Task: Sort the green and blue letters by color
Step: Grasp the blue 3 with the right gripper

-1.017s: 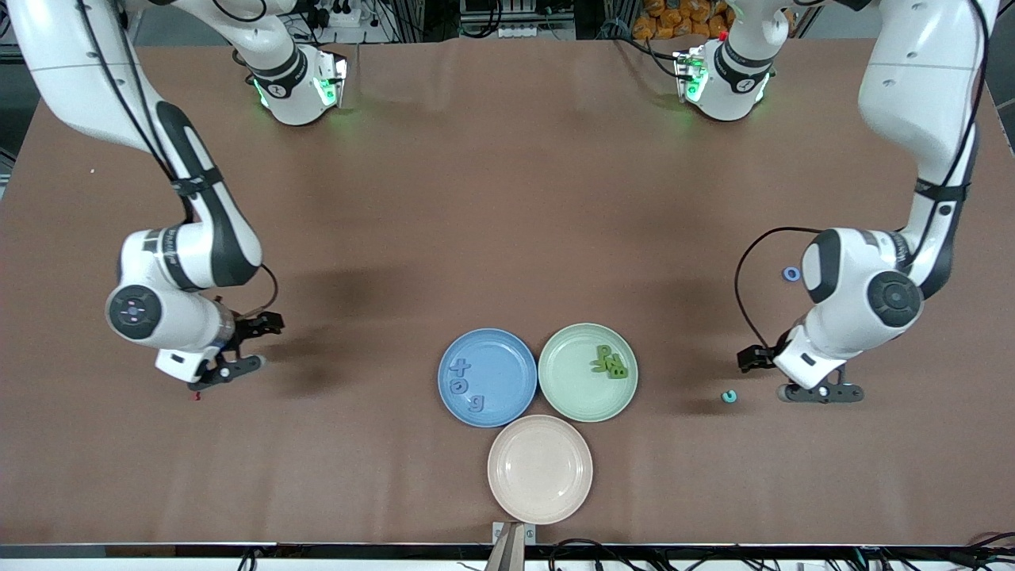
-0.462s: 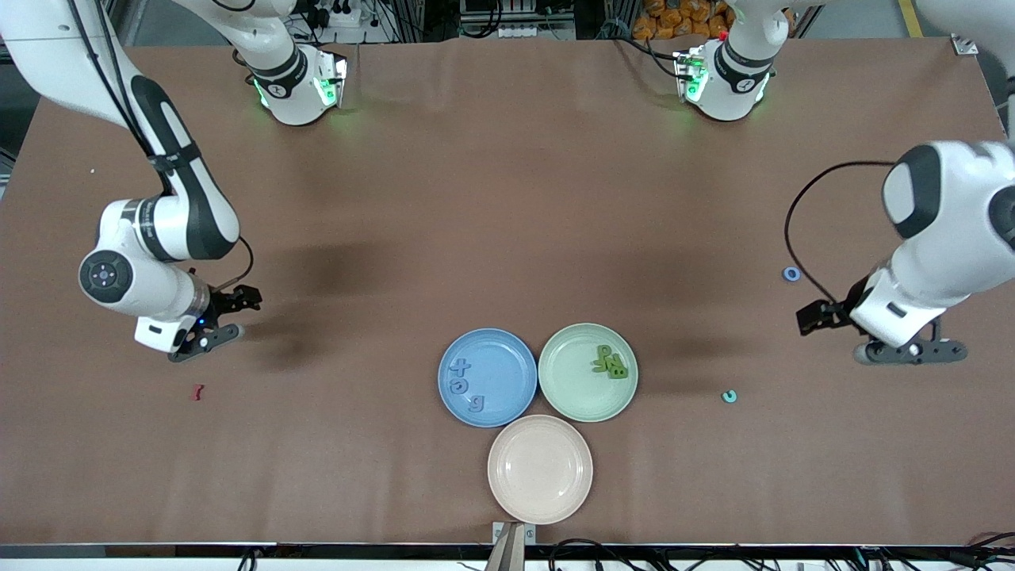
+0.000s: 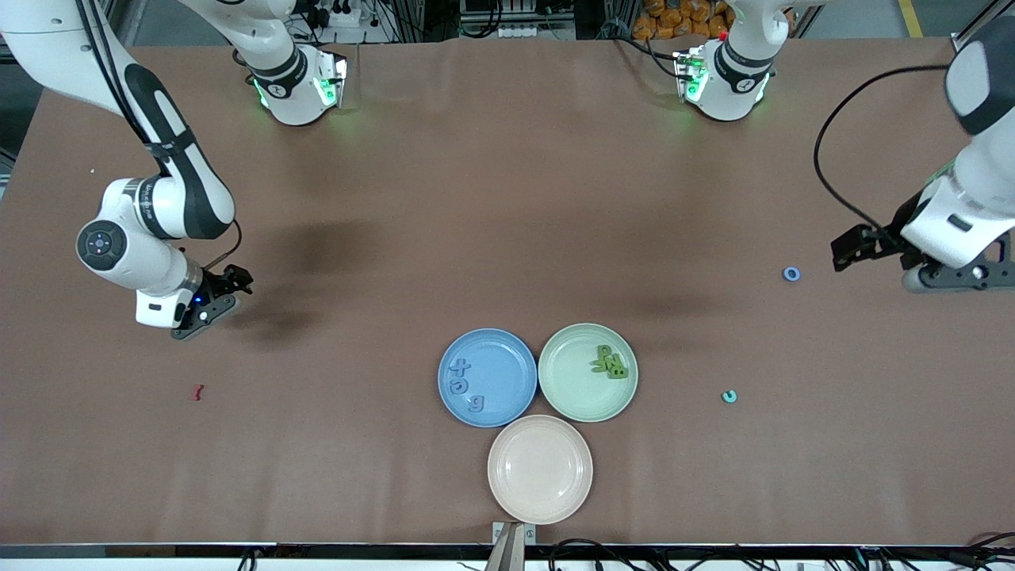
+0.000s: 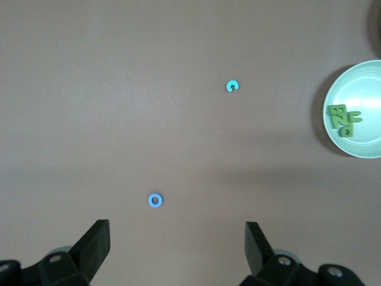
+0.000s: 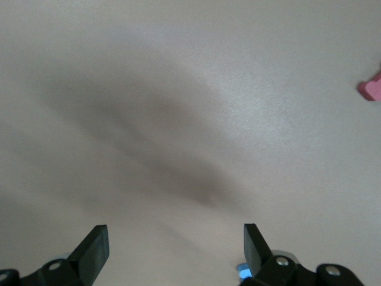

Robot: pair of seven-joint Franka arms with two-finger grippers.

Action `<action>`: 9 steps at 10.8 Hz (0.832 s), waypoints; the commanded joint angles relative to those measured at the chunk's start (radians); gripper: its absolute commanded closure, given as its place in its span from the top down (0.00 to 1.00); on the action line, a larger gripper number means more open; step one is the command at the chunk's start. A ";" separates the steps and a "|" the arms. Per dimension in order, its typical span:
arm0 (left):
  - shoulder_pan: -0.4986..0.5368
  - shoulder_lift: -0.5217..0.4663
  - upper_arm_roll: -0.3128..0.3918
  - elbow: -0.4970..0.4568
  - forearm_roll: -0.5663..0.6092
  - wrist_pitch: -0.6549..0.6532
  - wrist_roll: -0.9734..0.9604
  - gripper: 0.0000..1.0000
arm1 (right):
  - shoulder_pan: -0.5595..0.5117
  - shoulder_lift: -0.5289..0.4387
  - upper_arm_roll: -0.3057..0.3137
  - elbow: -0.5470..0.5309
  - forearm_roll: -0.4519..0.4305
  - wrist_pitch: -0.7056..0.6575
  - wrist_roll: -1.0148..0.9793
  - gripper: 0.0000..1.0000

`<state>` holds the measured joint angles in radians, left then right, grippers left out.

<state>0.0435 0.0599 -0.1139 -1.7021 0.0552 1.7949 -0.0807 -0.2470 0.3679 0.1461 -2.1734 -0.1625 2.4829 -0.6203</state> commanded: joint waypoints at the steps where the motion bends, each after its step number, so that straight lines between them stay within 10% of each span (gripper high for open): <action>1: -0.002 -0.009 0.000 0.109 -0.035 -0.138 0.013 1.00 | -0.064 0.000 0.010 -0.028 -0.026 0.080 -0.135 1.00; 9: 0.002 -0.023 -0.035 0.194 -0.040 -0.305 0.016 1.00 | -0.206 0.100 0.012 -0.031 -0.181 0.220 -0.231 1.00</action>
<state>0.0393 0.0308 -0.1489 -1.5212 0.0352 1.5077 -0.0807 -0.4276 0.4482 0.1423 -2.1974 -0.3192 2.6914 -0.8386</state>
